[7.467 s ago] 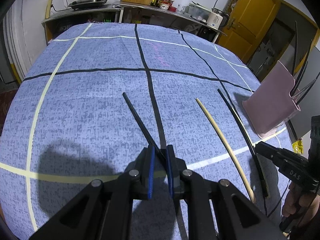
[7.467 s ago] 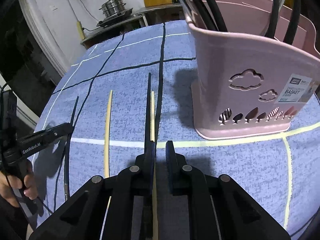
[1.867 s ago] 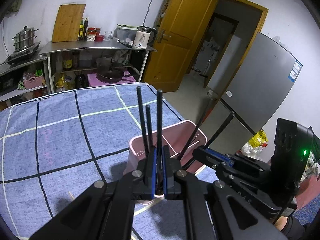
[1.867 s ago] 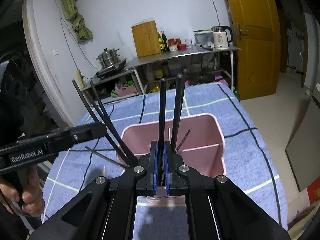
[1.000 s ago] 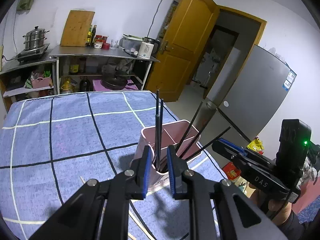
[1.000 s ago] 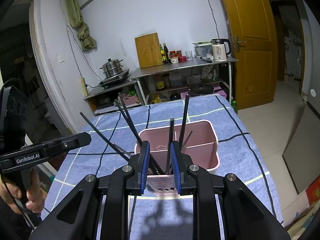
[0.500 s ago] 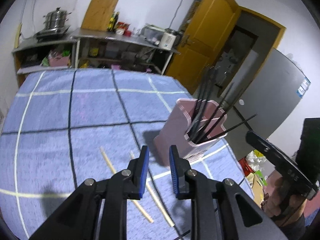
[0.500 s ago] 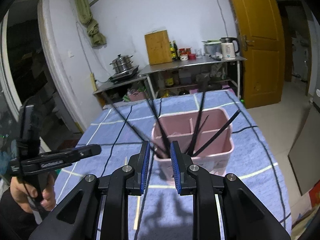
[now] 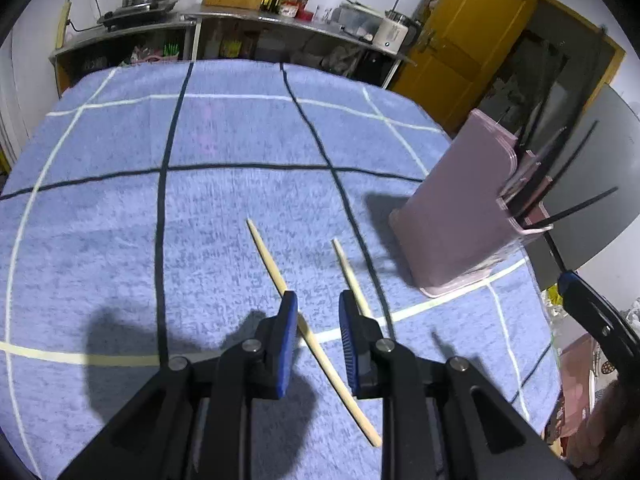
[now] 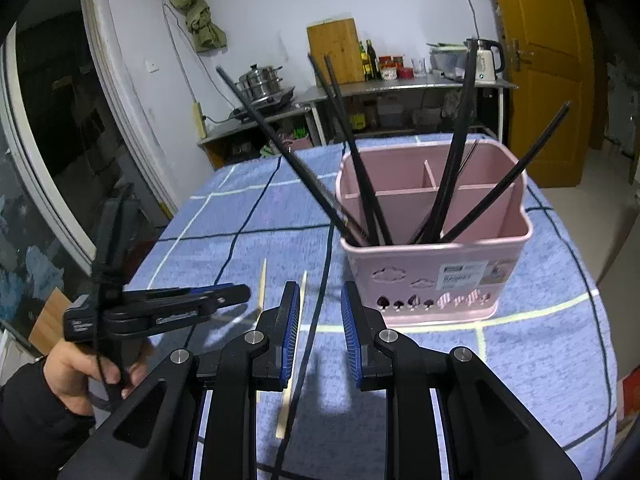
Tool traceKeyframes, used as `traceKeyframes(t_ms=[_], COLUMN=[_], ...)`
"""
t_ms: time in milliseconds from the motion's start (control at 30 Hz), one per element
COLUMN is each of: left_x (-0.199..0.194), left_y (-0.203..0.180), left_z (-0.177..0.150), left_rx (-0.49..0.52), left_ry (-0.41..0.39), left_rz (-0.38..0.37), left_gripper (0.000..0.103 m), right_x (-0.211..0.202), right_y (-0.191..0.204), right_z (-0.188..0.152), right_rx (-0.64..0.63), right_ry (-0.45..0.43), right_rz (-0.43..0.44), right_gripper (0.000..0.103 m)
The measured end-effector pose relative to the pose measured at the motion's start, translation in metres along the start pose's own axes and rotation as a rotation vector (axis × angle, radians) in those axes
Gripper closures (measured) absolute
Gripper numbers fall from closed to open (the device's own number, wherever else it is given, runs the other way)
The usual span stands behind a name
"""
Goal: Organize utensils
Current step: 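Move both open grippers back over the two wooden chopsticks on the table, then grasp a wooden chopstick with the left gripper while the right gripper grasps another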
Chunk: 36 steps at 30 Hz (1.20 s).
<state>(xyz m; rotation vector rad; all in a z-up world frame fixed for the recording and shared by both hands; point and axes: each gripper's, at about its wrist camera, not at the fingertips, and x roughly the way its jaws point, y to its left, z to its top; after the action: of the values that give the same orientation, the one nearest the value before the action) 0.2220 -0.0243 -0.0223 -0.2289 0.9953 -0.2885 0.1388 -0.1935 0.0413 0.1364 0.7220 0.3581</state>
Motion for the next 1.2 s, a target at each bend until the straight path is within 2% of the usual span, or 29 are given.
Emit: traceKeyframes(t_ms=[267, 333, 433, 533, 900, 1133, 1200], left_x=[0.033, 0.034, 0.031, 0.024, -0.015, -0.025, -0.025], left_y=[0.002, 0.0, -0.003, 0.008, 0.058, 0.074, 0.077], left_z=[-0.002, -0.006, -0.01, -0.016, -0.046, -0.039, -0.034], left_rx=[-0.005, 0.023, 0.073, 0.044, -0.023, -0.053, -0.076], left_ry=[0.041, 0.029, 0.029, 0.027, 0.011, -0.003, -0.017], left_rz=[0.065, 0.075, 0.11, 0.081, 0.095, 0.081, 0.077], left_gripper=[0.081, 0.081, 0.09, 0.091, 0.092, 0.092, 0.087], right_x=[0.031, 0.039, 0.049, 0.058, 0.104, 0.132, 0.139], right_y=[0.007, 0.008, 0.011, 0.014, 0.031, 0.043, 0.044], right_z=[-0.017, -0.021, -0.024, -0.026, -0.027, -0.027, -0.025], right_rx=[-0.012, -0.011, -0.013, -0.017, -0.064, -0.107, -0.114], right_ry=[0.07, 0.088, 0.109, 0.126, 0.181, 0.212, 0.216], right_rz=[0.024, 0.029, 0.033, 0.037, 0.028, -0.024, -0.038], right_gripper=[0.081, 0.081, 0.081, 0.081, 0.081, 0.081, 0.081])
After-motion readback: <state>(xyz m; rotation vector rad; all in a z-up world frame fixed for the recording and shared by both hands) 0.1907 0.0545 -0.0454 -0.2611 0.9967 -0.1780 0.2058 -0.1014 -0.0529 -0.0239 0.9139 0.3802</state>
